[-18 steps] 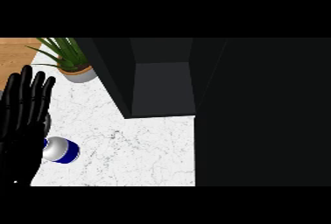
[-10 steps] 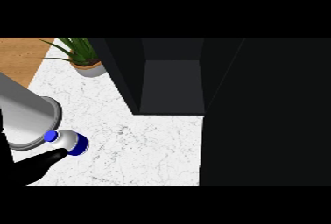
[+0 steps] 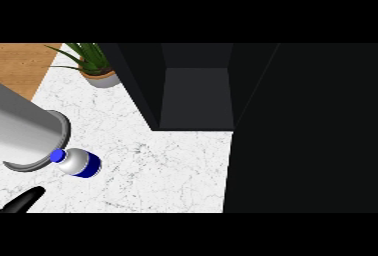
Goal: Pick up the bottled water, place it into the cabinet and close the cabinet
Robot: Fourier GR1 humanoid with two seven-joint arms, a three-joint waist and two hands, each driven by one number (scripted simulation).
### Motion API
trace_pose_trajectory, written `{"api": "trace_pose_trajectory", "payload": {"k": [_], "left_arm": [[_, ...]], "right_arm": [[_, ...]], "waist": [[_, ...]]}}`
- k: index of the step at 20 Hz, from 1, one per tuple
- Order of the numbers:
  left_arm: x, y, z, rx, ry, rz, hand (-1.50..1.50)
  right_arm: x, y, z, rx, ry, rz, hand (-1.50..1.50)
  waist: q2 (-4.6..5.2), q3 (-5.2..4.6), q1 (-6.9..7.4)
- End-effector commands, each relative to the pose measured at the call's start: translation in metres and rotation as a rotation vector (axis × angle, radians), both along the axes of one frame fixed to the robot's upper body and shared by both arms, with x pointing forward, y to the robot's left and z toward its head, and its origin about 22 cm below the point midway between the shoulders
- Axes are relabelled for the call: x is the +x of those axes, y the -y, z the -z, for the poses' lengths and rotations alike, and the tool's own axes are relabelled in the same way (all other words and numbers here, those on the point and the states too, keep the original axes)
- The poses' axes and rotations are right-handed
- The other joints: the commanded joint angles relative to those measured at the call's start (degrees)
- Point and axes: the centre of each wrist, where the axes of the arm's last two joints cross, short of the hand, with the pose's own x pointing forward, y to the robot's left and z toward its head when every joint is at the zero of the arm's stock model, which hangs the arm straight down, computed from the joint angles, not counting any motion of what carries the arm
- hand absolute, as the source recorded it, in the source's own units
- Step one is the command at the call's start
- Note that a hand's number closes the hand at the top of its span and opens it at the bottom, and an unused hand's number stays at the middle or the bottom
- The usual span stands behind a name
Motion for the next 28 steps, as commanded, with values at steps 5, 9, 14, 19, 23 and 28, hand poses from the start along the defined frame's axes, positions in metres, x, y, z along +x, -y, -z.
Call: {"api": "trace_pose_trajectory", "payload": {"k": [5, 9, 14, 19, 23, 28], "left_arm": [[-0.031, 0.014, -0.028, -0.028, -0.017, -0.041, -1.5], [-0.036, 0.019, -0.033, -0.058, -0.028, -0.028, -1.5], [-0.047, 0.016, -0.032, -0.04, -0.061, -0.038, -1.5], [-0.035, 0.01, -0.033, -0.033, -0.086, -0.042, -1.5], [-0.033, 0.003, -0.025, -0.022, -0.122, -0.048, -1.5], [-0.023, 0.008, -0.005, -0.047, -0.151, -0.028, -1.5]], "right_arm": [[-0.032, -0.012, -0.028, 0.007, -0.004, -0.016, -1.5], [-0.034, -0.026, -0.03, 0.018, 0.005, -0.013, -1.5], [-0.03, -0.031, -0.022, 0.007, 0.011, -0.006, -1.5], [-0.041, -0.032, -0.028, 0.016, -0.013, -0.015, -1.5], [-0.037, -0.036, -0.03, 0.021, -0.001, 0.001, -1.5], [-0.037, -0.034, -0.039, 0.013, 0.015, 0.004, -1.5]], "waist": [[0.14, 0.03, -0.24], [0.06, 0.02, -0.08], [-0.1, 0.02, 0.24], [-0.01, 0.04, -0.48], [0.05, -0.02, -0.13], [0.11, -0.07, 0.0]]}}
